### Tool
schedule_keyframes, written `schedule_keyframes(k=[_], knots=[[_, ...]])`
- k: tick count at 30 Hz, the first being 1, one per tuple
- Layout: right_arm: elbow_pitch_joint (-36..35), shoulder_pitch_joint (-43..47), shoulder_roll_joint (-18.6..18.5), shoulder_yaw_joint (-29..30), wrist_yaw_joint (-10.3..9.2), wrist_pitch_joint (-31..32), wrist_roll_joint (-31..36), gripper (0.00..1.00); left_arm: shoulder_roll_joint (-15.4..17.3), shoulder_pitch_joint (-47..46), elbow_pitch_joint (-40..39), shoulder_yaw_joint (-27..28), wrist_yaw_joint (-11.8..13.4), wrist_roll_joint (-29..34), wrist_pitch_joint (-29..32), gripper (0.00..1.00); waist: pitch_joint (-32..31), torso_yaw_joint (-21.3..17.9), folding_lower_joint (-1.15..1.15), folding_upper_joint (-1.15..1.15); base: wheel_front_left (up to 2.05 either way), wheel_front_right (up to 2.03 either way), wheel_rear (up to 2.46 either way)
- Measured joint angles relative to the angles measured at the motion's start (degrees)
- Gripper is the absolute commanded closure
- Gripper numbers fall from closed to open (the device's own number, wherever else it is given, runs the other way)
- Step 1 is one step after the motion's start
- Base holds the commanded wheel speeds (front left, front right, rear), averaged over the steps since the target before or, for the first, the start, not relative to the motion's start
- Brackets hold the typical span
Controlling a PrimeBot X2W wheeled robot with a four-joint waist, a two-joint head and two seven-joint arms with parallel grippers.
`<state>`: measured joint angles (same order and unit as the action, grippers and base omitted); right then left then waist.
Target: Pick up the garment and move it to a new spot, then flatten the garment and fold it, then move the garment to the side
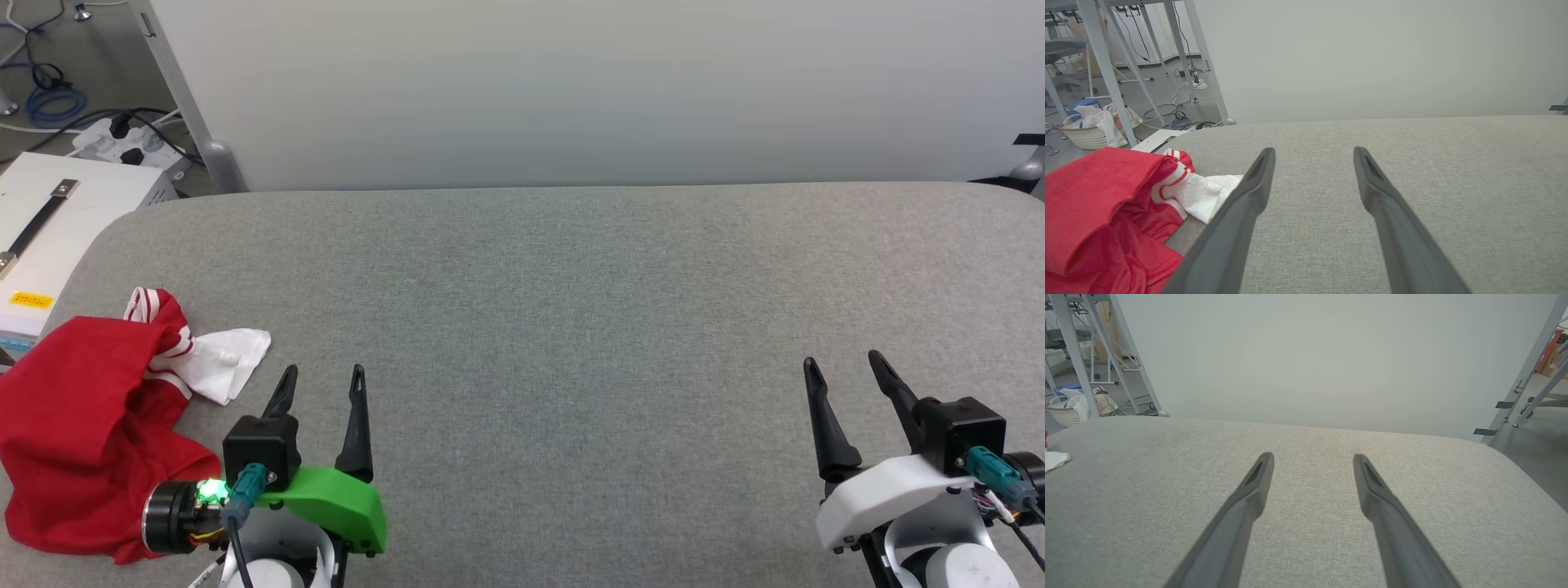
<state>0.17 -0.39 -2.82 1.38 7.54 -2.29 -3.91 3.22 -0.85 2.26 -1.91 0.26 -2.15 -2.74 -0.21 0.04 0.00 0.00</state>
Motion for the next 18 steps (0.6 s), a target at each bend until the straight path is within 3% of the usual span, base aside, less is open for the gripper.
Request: schedule_keyframes(k=[18], knots=[[-2.7,0.4,0.0,0.9,0.0,-0.2,-2.2,0.0,0.0,-0.7,0.9,-1.0,0.1,-2.8,-2.0,0.0,-0.2,0.6,0.0,0.0,0.0,0.0,0.0]])
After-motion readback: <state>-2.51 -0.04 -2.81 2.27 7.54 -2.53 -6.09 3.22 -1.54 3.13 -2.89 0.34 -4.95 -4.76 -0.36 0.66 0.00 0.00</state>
